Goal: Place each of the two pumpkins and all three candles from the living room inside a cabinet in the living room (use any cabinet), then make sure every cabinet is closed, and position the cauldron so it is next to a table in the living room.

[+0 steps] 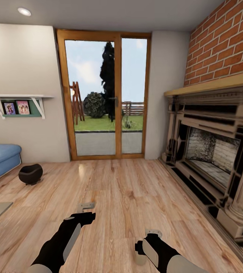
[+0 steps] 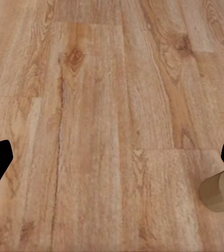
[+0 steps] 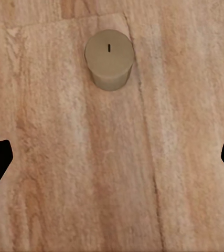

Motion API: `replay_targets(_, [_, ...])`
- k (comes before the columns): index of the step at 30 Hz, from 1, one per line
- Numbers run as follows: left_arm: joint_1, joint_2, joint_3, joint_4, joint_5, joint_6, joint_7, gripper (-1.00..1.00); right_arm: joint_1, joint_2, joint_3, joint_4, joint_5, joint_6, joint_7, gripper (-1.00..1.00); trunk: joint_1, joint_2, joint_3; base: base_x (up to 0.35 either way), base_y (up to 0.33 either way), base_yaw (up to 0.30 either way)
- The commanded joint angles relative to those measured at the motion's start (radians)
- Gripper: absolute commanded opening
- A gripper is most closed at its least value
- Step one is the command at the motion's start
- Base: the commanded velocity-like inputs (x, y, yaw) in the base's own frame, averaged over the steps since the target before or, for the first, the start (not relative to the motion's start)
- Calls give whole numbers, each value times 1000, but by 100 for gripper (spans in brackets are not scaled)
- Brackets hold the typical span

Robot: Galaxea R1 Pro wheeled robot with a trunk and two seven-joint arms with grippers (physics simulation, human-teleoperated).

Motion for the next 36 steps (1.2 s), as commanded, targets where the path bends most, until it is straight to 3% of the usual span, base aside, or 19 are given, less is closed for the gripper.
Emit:
replay_targets(1, [0, 1, -3, -1, 11, 4, 9, 100, -1, 0, 5, -1, -5, 4, -7, 100, 4, -8, -4, 0, 0, 0])
replay_targets(27, [-1, 1, -3, -1, 9, 4, 9, 100, -1, 0, 6, 1, -5, 3, -7, 100, 103, -190, -86, 0, 0, 0])
replay_targets(36, [0, 1, -3, -1, 9, 4, 9, 100, -1, 0, 6, 1, -5, 3, -7, 100, 108, -193, -121, 0, 0, 0])
